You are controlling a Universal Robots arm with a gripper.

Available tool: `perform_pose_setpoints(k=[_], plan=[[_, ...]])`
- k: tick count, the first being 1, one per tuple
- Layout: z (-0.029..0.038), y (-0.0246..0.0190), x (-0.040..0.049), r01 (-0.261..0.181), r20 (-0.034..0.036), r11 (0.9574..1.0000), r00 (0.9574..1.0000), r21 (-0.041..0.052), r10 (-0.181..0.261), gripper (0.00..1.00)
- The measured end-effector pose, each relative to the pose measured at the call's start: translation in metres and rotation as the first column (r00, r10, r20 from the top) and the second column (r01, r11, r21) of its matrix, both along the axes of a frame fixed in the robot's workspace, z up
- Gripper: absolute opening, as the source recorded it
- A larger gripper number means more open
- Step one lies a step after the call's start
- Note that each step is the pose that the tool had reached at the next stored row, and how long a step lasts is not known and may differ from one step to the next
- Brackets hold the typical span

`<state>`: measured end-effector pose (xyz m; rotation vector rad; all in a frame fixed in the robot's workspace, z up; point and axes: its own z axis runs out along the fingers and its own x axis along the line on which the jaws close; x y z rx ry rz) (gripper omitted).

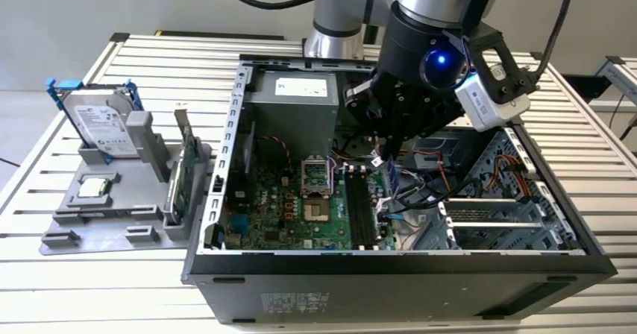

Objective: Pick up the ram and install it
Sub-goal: 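Insert the ram into the slot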

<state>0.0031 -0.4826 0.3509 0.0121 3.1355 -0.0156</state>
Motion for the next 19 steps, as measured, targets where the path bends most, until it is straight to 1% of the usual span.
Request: perform_pose_setpoints(k=[6, 10, 15, 19], plan=[[-0.0047, 0.0050, 0.0006, 0.000, 0.0000, 1.0000, 1.0000, 0.0000, 0.000, 0.00], [-0.0074, 0.0082, 0.0039, 0.000, 0.0000, 1.0000, 1.0000, -0.0001, 0.000, 0.00], [-0.0103, 0.0102, 0.0098, 0.001, 0.0000, 1.0000, 1.0000, 0.0000, -0.001, 0.00], [-0.0128, 0.0112, 0.0107, 0.002, 0.0000, 1.0000, 1.0000, -0.0002, -0.002, 0.00]])
